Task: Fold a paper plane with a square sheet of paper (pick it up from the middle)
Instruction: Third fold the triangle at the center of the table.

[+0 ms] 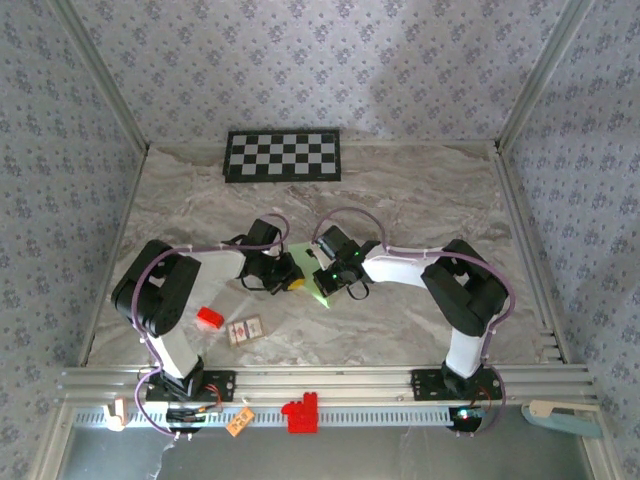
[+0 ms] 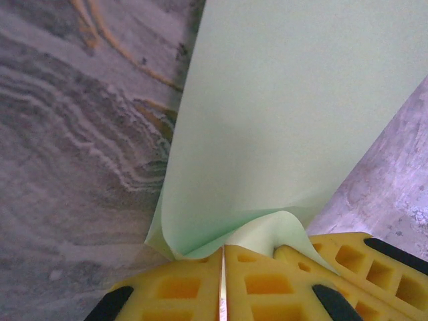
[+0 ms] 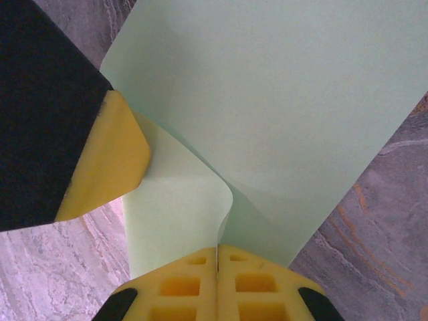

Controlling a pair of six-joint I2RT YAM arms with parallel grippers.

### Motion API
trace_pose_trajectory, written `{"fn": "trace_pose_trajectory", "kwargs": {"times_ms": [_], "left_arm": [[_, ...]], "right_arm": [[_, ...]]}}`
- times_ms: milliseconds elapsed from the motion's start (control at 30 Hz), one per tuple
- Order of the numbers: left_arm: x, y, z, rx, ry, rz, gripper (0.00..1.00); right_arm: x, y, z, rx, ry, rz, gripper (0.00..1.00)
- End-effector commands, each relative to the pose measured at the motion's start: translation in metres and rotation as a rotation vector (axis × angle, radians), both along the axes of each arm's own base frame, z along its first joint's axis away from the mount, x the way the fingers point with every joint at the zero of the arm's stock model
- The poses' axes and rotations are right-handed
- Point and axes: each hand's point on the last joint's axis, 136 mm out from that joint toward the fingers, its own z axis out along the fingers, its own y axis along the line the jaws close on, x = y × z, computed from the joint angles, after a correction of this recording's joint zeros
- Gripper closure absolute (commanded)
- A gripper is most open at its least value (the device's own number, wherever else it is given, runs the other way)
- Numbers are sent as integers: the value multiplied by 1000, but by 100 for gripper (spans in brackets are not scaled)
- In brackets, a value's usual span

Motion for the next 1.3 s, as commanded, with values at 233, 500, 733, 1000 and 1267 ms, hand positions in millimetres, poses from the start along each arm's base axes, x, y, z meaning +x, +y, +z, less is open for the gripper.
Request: {"fn": "trace_pose_trajectory", "kwargs": {"times_ms": [233, 500, 733, 1000, 1267], "left_arm": [[-16, 24, -28, 152, 84, 7, 90], [-22, 34, -38, 214, 116, 12, 90], [-24, 38, -43, 237, 137, 36, 91], [-28, 42, -50, 261, 158, 53, 92], [-30, 44, -54, 270, 171, 50, 92]], "right_arm": [[4, -1, 17, 7, 28, -33, 95], [14, -12, 55, 53, 6, -132, 68], [-16, -5, 58, 144, 115, -83, 70], [-43, 12, 36, 128, 203, -13, 81], [-42, 22, 21, 103, 229, -20, 84]]}}
